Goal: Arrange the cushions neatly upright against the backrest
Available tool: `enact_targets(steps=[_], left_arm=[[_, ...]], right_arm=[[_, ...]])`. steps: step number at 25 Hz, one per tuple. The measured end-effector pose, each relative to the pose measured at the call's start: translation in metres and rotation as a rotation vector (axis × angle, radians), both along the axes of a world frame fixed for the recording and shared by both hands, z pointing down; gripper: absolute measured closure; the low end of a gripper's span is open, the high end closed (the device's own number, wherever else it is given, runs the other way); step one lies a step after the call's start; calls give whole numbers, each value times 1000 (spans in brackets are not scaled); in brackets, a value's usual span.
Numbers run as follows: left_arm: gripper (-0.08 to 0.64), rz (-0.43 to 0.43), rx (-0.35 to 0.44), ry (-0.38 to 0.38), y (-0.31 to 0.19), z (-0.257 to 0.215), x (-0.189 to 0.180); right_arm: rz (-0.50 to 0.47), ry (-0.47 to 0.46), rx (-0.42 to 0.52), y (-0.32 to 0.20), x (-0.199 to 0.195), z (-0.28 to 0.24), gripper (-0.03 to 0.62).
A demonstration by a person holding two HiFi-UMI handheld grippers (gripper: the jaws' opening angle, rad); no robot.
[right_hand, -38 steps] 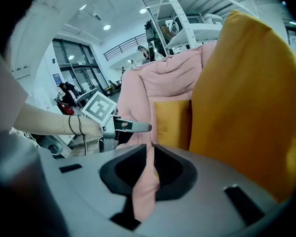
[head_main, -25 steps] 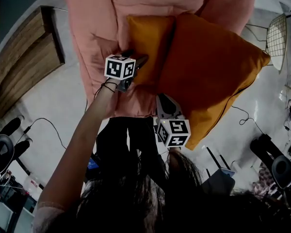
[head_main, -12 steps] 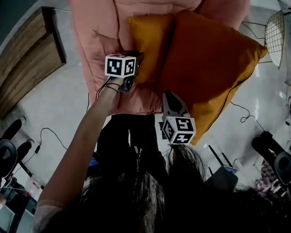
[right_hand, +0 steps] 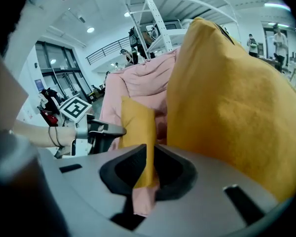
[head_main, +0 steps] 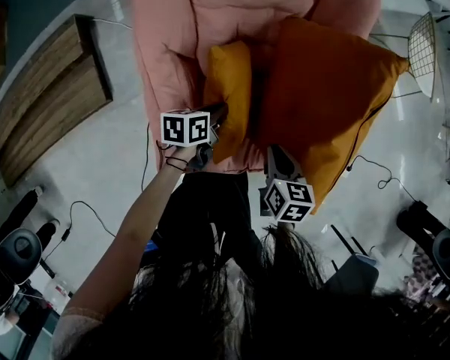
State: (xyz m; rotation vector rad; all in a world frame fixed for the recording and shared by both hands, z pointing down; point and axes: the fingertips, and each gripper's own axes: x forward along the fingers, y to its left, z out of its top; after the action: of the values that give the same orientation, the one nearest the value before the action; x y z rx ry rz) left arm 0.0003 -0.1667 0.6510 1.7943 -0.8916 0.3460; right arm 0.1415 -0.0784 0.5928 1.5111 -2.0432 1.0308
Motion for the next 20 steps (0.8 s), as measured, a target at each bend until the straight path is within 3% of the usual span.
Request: enact_targets(steps=[7,12,17,19,20], left_arm=[[535,51,-191,65,123,-15,-8],[534,114,-352,-69,172,50,-26],[531,84,-320,-52,143,73,-17],[521,80,-247,-102,119,65,-17],[452,84,-173,-136,105,55,-18]], right_arm=[[21,-12,-18,28,-6,2,532],[6,-18,-34,35,-16,9,532],[4,-13,-27,32,-18,8,532],[12,-8,-20,30,-15,5,532],[18,-8,-15,29,-12,1,532]])
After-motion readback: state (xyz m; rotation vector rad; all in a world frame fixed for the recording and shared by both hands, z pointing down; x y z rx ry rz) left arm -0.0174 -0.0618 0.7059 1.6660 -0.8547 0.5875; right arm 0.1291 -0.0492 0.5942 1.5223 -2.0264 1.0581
